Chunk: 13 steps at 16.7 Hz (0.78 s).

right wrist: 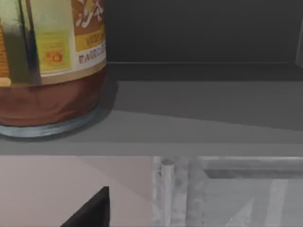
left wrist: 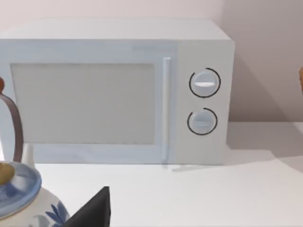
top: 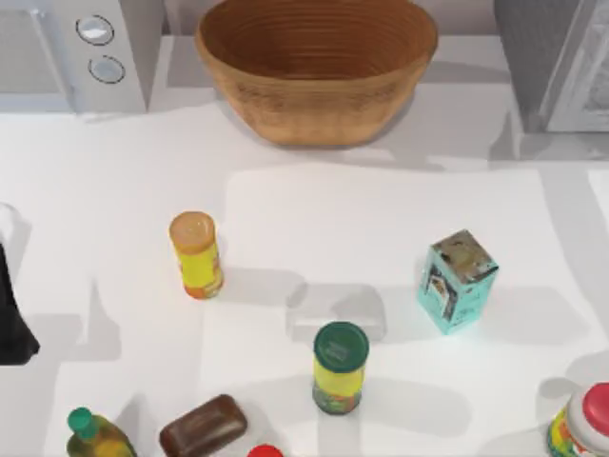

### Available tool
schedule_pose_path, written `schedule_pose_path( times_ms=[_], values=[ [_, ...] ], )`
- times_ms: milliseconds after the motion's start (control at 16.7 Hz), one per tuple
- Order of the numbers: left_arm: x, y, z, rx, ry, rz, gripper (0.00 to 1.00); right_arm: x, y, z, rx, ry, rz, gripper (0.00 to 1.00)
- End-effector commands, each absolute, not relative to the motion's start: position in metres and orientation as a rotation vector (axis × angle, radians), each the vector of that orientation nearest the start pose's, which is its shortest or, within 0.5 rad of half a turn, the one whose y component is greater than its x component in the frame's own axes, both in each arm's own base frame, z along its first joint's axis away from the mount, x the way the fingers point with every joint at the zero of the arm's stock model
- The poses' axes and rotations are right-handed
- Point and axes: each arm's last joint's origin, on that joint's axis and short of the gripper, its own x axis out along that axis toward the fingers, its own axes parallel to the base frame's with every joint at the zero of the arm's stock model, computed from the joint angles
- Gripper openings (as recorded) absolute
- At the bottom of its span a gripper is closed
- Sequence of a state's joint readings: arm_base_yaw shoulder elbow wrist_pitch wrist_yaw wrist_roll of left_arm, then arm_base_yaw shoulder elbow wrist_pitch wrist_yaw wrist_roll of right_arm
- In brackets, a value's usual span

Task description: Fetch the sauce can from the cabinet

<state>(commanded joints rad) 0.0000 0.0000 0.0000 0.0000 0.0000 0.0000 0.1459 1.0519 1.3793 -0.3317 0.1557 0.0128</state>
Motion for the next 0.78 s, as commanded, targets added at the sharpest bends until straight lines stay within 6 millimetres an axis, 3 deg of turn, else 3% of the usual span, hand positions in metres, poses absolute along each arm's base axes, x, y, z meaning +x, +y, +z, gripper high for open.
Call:
schedule_pose_path(
  times_ms=[180, 360, 780],
  values=[
    [0.106, -0.001, 0.160, 0.000, 0.000, 0.000, 1.00, 0.233, 0.039, 0.495, 0.000, -0.005, -0.001, 1.00],
    [0.106, -0.001, 0.160, 0.000, 0.000, 0.000, 1.00, 0.252, 0.046, 0.508, 0.000, -0.001, 0.000, 1.00],
    [0.106, -0.001, 0.160, 0.000, 0.000, 0.000, 1.00, 0.256, 0.047, 0.511, 0.001, -0.004, -0.003, 1.00]
  ],
)
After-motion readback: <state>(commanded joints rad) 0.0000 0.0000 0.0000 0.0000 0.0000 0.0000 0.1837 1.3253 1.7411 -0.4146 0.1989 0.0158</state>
